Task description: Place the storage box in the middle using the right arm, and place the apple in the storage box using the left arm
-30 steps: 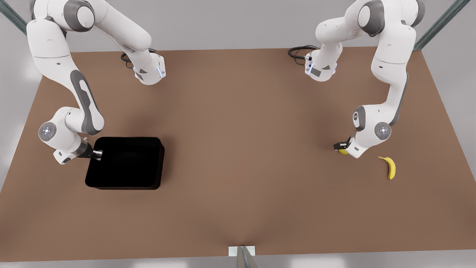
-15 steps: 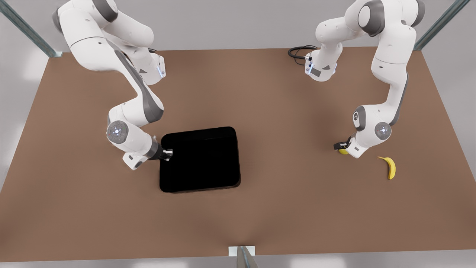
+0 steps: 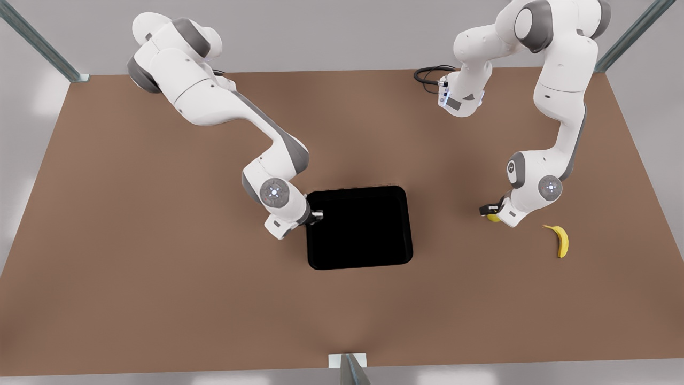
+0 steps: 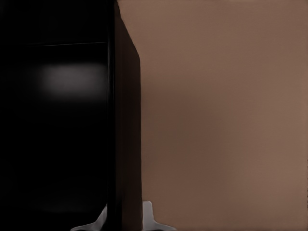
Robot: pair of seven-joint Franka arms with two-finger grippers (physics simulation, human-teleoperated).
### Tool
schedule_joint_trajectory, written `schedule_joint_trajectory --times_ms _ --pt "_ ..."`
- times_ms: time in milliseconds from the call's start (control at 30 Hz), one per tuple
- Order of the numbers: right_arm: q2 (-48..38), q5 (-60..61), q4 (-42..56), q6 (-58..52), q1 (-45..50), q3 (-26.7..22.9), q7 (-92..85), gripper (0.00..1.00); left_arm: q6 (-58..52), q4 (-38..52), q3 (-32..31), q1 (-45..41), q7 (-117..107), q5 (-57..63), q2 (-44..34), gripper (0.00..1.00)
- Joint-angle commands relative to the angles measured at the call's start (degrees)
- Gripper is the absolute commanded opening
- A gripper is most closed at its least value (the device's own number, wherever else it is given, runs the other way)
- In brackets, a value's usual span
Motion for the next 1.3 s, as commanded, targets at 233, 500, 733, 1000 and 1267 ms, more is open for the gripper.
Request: schedule_joint_trajectory --times_ms 233,500,733,1000,1267 --pt "-9.5 4.19 5.71 -15.0 -5.35 1.41 1.65 1.0 0.0 0.0 0.0 0.1 -0.09 0.02 0.09 0.65" --pt "-19.27 -1.25 11.17 -37.52 -30.93 1.5 -12.41 1.0 -0.35 0.0 0.0 0.1 -0.09 0.02 -0.09 0.63" --pt "-31.58 6.74 -0.71 -34.96 -14.85 -28.92 -41.24 1.0 -5.27 2.2 -0.18 -0.69 -0.97 -0.07 -3.6 0.63" --pt "-31.31 6.92 0.35 -35.05 -14.85 -27.42 -41.16 1.0 -12.92 3.43 -0.79 -8.42 -9.93 -0.07 -10.02 0.64" --pt "-31.31 8.06 0.35 -34.96 -15.29 -27.42 -41.07 1.0 -14.06 4.92 -3.34 -19.41 -28.39 -0.07 -11.52 0.65"
